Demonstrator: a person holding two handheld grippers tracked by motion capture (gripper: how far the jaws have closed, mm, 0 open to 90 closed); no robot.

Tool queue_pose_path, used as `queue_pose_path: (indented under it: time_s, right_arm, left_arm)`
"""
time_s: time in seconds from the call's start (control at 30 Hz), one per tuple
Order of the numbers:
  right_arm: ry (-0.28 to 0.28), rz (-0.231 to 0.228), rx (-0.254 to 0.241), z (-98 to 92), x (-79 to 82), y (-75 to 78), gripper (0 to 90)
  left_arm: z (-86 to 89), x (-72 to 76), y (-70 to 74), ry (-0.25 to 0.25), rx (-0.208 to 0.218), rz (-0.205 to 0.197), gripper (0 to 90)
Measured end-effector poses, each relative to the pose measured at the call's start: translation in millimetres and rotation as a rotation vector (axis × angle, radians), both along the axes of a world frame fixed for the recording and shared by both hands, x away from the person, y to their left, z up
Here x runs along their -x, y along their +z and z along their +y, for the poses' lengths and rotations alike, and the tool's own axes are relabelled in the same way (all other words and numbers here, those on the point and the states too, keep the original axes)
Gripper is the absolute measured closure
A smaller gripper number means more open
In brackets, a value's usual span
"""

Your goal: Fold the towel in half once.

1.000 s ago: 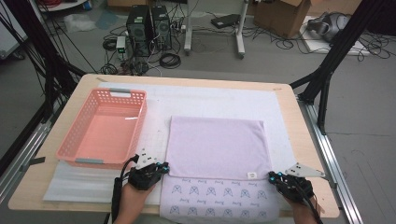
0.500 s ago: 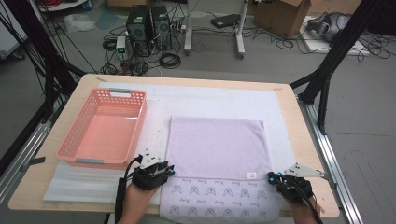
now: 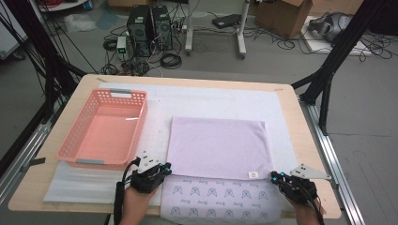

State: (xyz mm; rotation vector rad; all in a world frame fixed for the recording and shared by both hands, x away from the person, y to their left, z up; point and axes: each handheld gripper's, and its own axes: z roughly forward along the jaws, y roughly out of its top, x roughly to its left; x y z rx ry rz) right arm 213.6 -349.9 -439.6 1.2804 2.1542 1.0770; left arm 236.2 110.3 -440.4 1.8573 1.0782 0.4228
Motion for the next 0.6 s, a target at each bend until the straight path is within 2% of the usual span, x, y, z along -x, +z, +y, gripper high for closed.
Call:
queue_pose_path:
  time_s: [0.2, 0.37, 0.6]
  right_arm:
    - [-0.004, -0.023, -0.021, -2.5, 5.4, 4.5, 86.7]
    - [-0.001, -0.041, -0.024, -3.2, 18.5, 5.2, 86.8]
    - [-0.001, -0.05, -0.028, -4.2, 47.1, 6.7, 86.8]
  left_arm:
    - [5.2, 6.4, 1.9, -0.005, 0.039, -0.006, 88.4]
    - [7.3, 17.7, 2.3, -0.007, 0.051, -0.003, 88.4]
    - [10.1, 49.6, 5.5, -0.016, 0.063, -0.008, 88.4]
